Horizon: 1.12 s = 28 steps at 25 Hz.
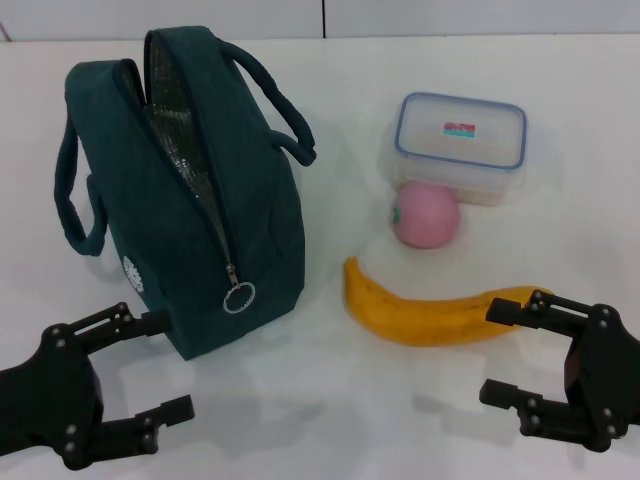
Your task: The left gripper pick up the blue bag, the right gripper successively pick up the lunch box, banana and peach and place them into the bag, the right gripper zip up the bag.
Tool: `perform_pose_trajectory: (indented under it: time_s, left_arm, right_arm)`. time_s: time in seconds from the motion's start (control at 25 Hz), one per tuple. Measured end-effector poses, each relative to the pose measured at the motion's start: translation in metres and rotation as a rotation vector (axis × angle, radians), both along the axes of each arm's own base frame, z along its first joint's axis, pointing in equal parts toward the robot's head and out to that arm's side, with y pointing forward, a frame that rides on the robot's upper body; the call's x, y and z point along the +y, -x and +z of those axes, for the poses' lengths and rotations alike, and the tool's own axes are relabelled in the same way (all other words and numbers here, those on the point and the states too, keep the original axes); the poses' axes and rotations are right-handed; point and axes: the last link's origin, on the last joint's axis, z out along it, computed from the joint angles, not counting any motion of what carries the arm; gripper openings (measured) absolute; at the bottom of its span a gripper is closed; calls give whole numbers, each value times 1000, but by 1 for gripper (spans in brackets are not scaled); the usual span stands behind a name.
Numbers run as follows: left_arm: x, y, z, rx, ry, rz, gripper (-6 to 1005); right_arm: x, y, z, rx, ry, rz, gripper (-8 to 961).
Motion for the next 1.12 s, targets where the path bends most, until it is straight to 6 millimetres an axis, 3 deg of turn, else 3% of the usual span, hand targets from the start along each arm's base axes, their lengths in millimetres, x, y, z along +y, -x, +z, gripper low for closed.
perform_pose_trajectory:
  time_s: [0.52,0.76,1.0,1.12]
  left_arm:
    - [2,-1,6,-44,-4,42,847]
    - [15,-1,36,-213,9,247,848]
    - [51,12,81,-319,111,585,847]
    - [71,8,97,-349,185,714,845]
  right_arm:
    - [0,0,0,2,-1,0,700]
    - [0,0,0,4,-1,2,700]
    - [0,1,1,11,-1,5,700]
    - [0,1,1,12,-1,6,700]
